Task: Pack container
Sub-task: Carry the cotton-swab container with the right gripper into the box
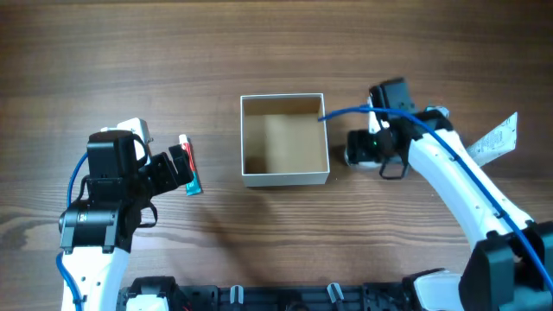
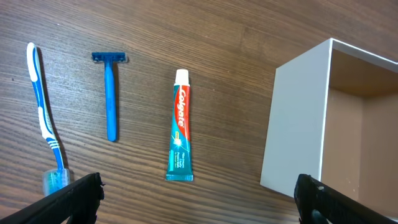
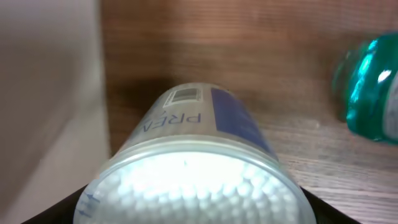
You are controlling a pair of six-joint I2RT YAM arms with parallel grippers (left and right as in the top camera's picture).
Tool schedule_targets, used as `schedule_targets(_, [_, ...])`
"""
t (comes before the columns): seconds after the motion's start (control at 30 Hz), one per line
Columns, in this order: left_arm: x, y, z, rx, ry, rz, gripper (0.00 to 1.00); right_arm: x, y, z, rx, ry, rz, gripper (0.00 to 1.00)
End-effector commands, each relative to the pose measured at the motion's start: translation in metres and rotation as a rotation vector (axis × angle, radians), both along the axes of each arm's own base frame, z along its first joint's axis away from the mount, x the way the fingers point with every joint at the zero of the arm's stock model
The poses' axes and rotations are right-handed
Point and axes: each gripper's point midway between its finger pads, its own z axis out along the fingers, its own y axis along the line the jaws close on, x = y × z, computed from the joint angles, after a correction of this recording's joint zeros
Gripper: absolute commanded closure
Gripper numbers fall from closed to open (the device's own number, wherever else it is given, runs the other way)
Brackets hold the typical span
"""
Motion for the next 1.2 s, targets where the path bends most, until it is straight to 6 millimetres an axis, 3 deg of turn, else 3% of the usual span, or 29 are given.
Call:
schedule_targets(0.0, [0.004, -0.002, 0.01, -0.011, -0.024, 0.002, 0.0, 0.035, 0.021, 0.078, -0.007, -0.177, 0.052, 0.96])
schedule_targets(0.07, [0.004, -0.002, 0.01, -0.011, -0.024, 0.002, 0.0, 0.043, 0.032, 0.119, -0.016, -0.251, 0.081, 0.96])
schedule_targets(0.13, [0.004, -0.002, 0.01, -0.011, -0.024, 0.002, 0.0, 0.042, 0.058, 0.15, 0.002, -0.312, 0.189, 0.96])
schedule_targets(0.23, [0.004, -0.002, 0.01, -0.011, -0.024, 0.002, 0.0, 0.031, 0.101, 0.156, 0.029, -0.33, 0.309, 0.96])
schedule_targets(0.4, [0.004, -0.002, 0.01, -0.011, -0.024, 0.002, 0.0, 0.032, 0.165, 0.117, 0.088, -0.276, 0.328, 0.96])
schedule_targets(0.5, [0.004, -0.002, 0.01, -0.011, -0.024, 0.001, 0.0, 0.046, 0.176, 0.07, 0.094, -0.183, 0.202, 0.96])
schedule_targets(0.67, [0.004, -0.002, 0.01, -0.011, -0.024, 0.002, 0.0, 0.053, 0.201, 0.001, 0.142, -0.046, 0.152, 0.96])
schedule_targets(0.73, [0.004, -0.002, 0.009, -0.011, -0.023, 0.002, 0.0, 0.055, 0.203, -0.01, 0.139, -0.035, 0.138, 0.96])
schedule_targets(0.83, [0.004, -0.002, 0.009, -0.011, -0.023, 0.002, 0.0, 0.061, 0.207, -0.01, 0.149, -0.057, 0.139, 0.92])
schedule_targets(0.93, [0.003, -0.002, 0.009, -0.011, -0.021, 0.002, 0.0, 0.064, 0.209, -0.009, 0.157, -0.07, 0.142, 0.75])
schedule_targets(1.0, [0.003, -0.002, 0.009, -0.011, -0.021, 0.002, 0.0, 0.062, 0.211, -0.009, 0.161, -0.066, 0.175, 0.45])
schedule_targets(1.07, [0.003, -0.002, 0.009, -0.011, -0.021, 0.002, 0.0, 0.061, 0.212, -0.009, 0.162, -0.065, 0.201, 0.37])
schedule_targets(1.1, [0.003, -0.002, 0.009, -0.011, -0.021, 0.002, 0.0, 0.06, 0.212, -0.009, 0.162, -0.064, 0.203, 0.28])
schedule_targets(1.17, [0.003, -0.002, 0.009, -0.011, -0.021, 0.002, 0.0, 0.061, 0.212, -0.009, 0.162, -0.065, 0.203, 0.24])
